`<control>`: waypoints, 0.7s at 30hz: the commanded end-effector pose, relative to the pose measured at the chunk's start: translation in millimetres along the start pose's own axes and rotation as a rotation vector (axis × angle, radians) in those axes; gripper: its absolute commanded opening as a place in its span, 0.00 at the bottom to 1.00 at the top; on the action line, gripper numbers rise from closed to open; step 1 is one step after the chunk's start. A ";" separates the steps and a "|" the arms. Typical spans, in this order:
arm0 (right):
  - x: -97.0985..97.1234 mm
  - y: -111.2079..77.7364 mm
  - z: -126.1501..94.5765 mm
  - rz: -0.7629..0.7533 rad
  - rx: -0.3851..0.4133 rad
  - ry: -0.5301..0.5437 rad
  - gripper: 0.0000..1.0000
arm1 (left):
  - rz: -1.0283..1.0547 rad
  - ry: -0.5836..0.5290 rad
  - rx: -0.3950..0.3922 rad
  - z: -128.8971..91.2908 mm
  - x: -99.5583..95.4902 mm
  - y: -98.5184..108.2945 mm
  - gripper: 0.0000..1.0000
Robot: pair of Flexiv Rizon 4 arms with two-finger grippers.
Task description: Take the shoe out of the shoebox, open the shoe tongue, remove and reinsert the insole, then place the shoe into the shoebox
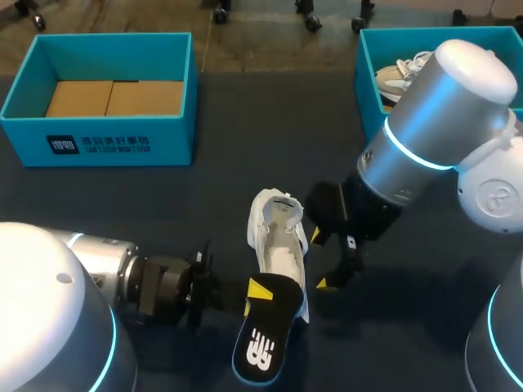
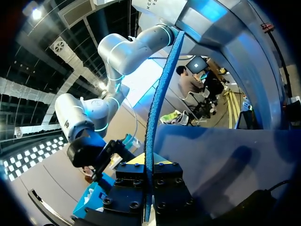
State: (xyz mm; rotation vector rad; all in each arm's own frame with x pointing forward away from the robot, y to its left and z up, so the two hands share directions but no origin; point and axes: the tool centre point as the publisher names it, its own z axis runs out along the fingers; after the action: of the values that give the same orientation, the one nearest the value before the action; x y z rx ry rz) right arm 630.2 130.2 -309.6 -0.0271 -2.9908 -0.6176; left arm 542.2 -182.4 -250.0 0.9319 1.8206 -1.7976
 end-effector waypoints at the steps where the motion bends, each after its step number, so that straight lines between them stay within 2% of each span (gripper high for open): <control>1: -0.7 -0.8 15.8 0.003 -0.007 -0.015 1.00 | 0.006 -0.008 0.009 3.3 -0.8 0.8 0.00; 7: -0.1 -5.9 21.9 0.002 -0.019 -0.044 1.00 | 0.005 -0.007 0.031 7.8 -1.9 0.9 0.00; 12: -0.6 -8.0 23.2 0.002 -0.062 -0.061 1.00 | -0.015 0.001 0.043 11.7 -6.1 4.2 0.00; 21: -0.6 -8.0 23.2 0.002 -0.062 -0.061 1.00 | -0.087 -0.001 0.056 16.7 -15.2 23.9 0.00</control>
State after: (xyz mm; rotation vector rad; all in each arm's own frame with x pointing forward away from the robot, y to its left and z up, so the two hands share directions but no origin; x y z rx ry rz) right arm 630.0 132.8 -333.6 -0.0553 -3.0270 -0.7178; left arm 555.5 -193.2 -250.8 0.8725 1.8525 -1.8934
